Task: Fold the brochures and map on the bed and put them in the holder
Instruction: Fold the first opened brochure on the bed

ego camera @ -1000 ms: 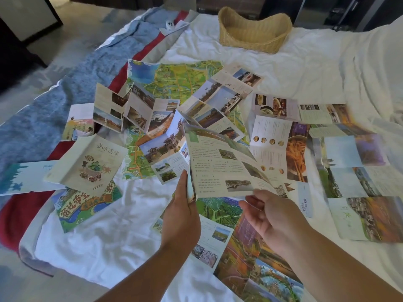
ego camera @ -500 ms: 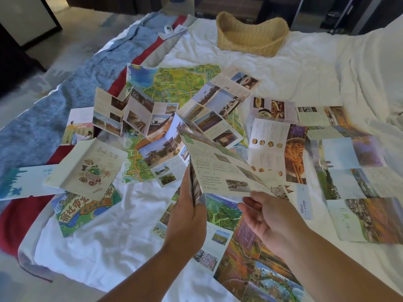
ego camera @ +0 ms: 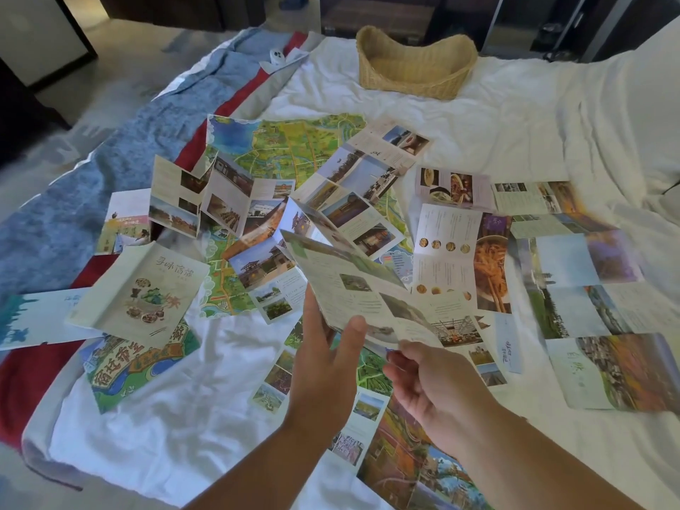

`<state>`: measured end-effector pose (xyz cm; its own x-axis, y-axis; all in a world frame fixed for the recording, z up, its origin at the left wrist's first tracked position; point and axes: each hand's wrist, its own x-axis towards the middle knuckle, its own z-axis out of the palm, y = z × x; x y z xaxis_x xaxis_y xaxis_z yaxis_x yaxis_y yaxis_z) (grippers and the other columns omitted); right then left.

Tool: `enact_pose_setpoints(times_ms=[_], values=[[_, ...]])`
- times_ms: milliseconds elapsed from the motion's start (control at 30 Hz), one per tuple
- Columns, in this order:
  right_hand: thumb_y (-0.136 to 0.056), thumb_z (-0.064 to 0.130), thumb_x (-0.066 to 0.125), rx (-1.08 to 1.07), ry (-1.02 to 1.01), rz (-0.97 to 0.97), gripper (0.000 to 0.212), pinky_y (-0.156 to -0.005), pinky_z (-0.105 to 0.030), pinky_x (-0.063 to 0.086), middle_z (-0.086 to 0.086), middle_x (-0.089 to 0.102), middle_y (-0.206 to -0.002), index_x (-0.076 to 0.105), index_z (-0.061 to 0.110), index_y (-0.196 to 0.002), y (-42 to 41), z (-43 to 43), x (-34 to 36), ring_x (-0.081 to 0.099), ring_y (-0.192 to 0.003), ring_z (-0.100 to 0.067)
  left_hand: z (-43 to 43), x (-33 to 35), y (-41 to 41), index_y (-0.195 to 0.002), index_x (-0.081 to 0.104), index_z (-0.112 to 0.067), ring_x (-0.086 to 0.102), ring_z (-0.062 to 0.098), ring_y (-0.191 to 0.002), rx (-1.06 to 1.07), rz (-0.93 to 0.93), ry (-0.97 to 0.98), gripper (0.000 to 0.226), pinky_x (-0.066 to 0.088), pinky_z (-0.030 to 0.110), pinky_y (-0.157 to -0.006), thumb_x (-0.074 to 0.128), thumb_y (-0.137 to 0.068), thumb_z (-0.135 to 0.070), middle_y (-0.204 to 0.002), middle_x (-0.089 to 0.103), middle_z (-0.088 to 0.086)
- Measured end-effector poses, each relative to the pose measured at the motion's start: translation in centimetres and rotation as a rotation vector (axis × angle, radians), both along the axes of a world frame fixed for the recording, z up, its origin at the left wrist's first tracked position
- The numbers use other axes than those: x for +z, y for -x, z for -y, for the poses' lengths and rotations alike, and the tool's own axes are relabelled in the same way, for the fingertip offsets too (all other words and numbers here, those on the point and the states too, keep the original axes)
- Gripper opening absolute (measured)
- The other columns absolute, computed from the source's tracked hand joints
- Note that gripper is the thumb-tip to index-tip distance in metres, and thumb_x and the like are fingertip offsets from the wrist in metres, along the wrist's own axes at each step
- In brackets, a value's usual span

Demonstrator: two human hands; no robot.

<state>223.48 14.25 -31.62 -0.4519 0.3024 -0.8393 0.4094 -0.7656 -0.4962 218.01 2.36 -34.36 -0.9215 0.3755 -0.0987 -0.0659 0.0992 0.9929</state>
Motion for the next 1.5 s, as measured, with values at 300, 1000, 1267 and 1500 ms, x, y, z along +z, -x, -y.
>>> enact_pose_setpoints(times_ms=[300, 1000, 1267, 1500], values=[[-0.095, 0.012, 0.06, -0.005, -0.049, 0.07, 0.01, -0.054, -0.027, 0.051, -0.009, 0.064, -0.073, 0.062, 0.003, -0.093, -0.4, -0.2, -1.1, 0.061, -0.058, -0.019, -0.5, 0.6, 0.2, -0.144, 0.024, -0.055, 0.066, 0.003, -0.098, 0.008, 0.001, 0.048, 0.065, 0.06, 0.037, -0.075, 0.034, -0.086, -0.027, -0.122, 0.06, -0.024], [-0.09, 0.003, 0.064, -0.23, -0.13, 0.171, 0.004, -0.067, -0.028, 0.058, -0.013, 0.073, -0.071, 0.063, 0.005, -0.094, -2.5, -6.2, -6.8, 0.065, -0.065, -0.019, 0.0, 0.4, 0.9, -0.141, 0.032, -0.054, 0.067, 0.004, -0.09, 0.083, 0.022, 0.1, 0.068, 0.06, 0.033, -0.069, 0.035, -0.08, -0.026, -0.122, 0.062, -0.019], [-0.088, 0.002, 0.068, -0.158, -0.12, 0.214, 0.005, -0.057, -0.026, 0.06, -0.016, 0.074, -0.086, 0.066, 0.001, -0.092, -2.4, -6.3, -6.5, 0.068, -0.067, -0.018, -0.5, 0.3, 0.9, -0.141, 0.037, -0.048, 0.066, 0.011, -0.105, 0.068, 0.024, 0.057, 0.068, 0.059, 0.029, -0.076, 0.035, -0.08, -0.02, -0.125, 0.063, -0.011], [-0.089, 0.008, 0.069, -0.141, -0.168, 0.234, 0.009, -0.05, -0.024, 0.057, -0.009, 0.062, -0.081, 0.066, 0.01, -0.097, -2.5, -6.6, -5.6, 0.061, -0.064, -0.016, -0.8, 0.1, 0.7, -0.141, 0.034, -0.052, 0.064, 0.006, -0.104, 0.047, 0.0, 0.128, 0.066, 0.057, 0.042, -0.086, 0.035, -0.082, -0.024, -0.122, 0.061, -0.023]])
